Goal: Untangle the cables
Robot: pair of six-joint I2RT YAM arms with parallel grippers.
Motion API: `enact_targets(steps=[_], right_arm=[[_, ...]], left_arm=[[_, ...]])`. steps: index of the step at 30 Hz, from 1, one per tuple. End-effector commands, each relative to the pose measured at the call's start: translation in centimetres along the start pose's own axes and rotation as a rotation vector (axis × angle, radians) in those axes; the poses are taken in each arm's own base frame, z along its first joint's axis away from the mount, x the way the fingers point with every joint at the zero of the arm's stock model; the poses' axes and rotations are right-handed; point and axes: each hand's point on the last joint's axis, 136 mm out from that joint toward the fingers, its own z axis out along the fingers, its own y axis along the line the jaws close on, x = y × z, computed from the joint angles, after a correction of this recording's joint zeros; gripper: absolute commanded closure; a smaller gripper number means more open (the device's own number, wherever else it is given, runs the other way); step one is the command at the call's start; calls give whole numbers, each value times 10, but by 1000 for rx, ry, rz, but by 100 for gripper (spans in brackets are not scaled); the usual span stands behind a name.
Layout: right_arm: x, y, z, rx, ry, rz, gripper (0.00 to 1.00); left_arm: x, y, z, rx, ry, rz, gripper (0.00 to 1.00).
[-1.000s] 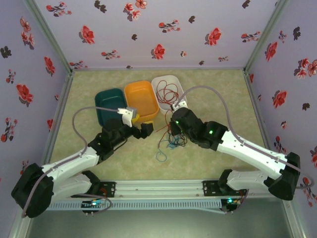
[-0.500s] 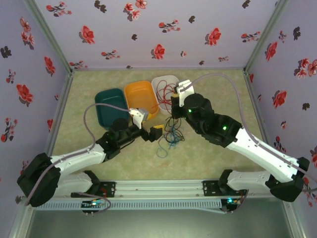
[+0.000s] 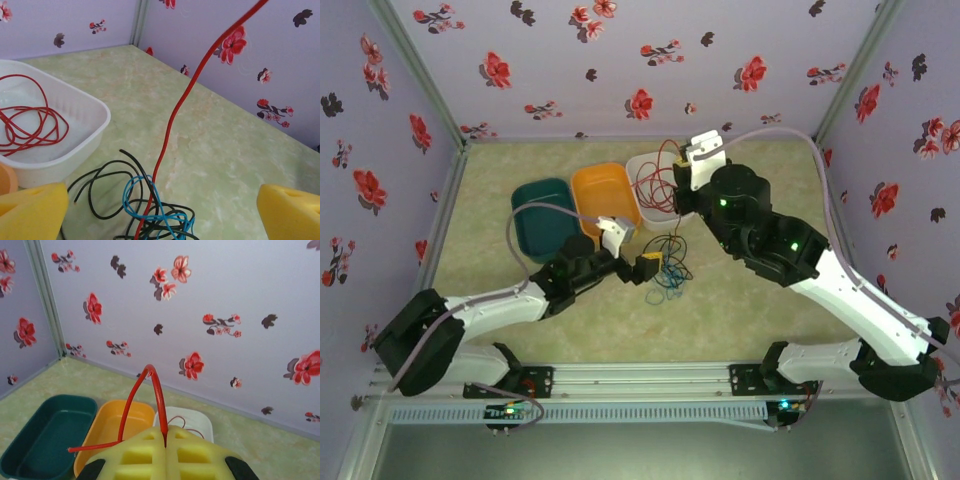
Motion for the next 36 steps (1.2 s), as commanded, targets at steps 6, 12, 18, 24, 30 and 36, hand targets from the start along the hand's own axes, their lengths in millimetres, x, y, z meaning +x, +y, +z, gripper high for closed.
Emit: enact_targets(steps=[6,12,18,24,30,36], right_arm=[[-50,-13,-26,-6,-88,-6,100],[-71,-22,-36,13,-126,-14,100],[-82,-19,-45,-34,-150,-1,100],[-85,-21,-48,-29,-159,6,100],[-80,-27,-36,43,-138,-11,100],[-74,-33,-13,152,-93,-61,100]], left_arm=[[-4,-5,26,19,28,68,12],[5,-6,38,23,61,88,17],[9,-7,48,25,88,105,21],[11,-12,53,34,105,113,24],[18,-4,49,-3,111,98,16],[21,2,37,-46,103,79,11]])
